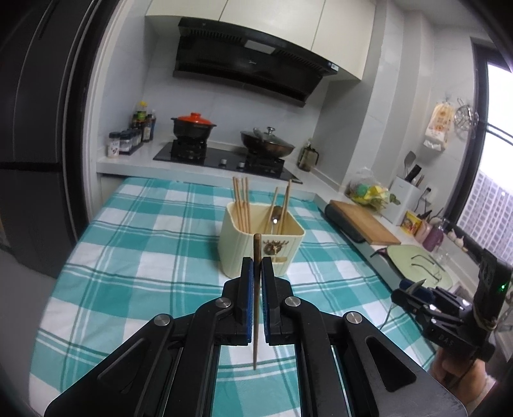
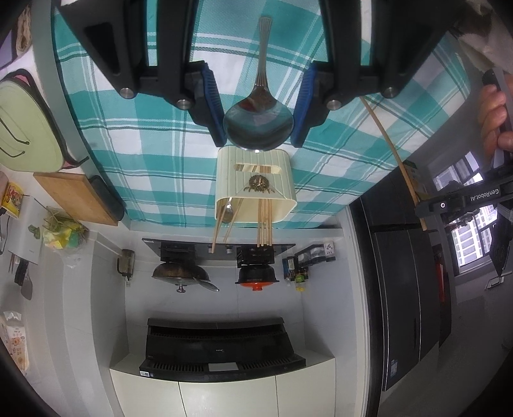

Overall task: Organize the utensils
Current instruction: 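Carry the spoon and chopstick over the cream holder with both tools, then lower spoon and chopstick into the holder and open both tools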

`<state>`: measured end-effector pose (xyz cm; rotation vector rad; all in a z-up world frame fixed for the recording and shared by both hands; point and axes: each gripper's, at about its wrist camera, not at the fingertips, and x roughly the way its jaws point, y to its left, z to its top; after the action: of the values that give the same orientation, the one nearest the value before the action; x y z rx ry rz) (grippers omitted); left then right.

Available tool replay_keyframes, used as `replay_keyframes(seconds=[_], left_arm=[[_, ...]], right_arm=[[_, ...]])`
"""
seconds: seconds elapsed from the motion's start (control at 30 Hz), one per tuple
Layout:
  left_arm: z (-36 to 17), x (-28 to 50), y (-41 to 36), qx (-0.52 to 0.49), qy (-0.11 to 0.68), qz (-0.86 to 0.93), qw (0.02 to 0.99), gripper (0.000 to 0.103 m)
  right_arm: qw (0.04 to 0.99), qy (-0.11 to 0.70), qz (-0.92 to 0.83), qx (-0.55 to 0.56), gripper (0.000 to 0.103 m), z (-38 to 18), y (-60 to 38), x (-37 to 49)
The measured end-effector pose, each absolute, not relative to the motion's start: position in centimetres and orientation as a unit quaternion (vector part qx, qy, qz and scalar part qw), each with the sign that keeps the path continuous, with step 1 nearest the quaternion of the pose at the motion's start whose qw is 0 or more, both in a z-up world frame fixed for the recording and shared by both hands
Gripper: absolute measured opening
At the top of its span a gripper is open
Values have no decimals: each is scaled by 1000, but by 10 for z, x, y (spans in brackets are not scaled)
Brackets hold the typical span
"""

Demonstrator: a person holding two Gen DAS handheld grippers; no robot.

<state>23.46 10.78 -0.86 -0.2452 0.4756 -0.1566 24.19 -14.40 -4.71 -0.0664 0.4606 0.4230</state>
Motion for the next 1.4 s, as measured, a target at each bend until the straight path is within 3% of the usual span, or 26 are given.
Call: replay_keyframes(seconds=[0.5, 0.8, 1.17, 1.4], left_arm=[[12, 250, 111, -127, 237, -98, 958, 3], [54, 283, 114, -115, 218, -109, 963, 3], [116, 376, 99, -79, 160, -93, 979, 3], [93, 447, 78, -57, 186, -77, 978, 3]], right_arm=[[949, 222, 220, -39, 41, -26, -142, 257], [946, 222, 236, -23, 41, 13, -139, 304], [956, 171, 233, -41, 41, 86, -115, 394], [960, 158, 230, -35, 41, 90, -96, 459]])
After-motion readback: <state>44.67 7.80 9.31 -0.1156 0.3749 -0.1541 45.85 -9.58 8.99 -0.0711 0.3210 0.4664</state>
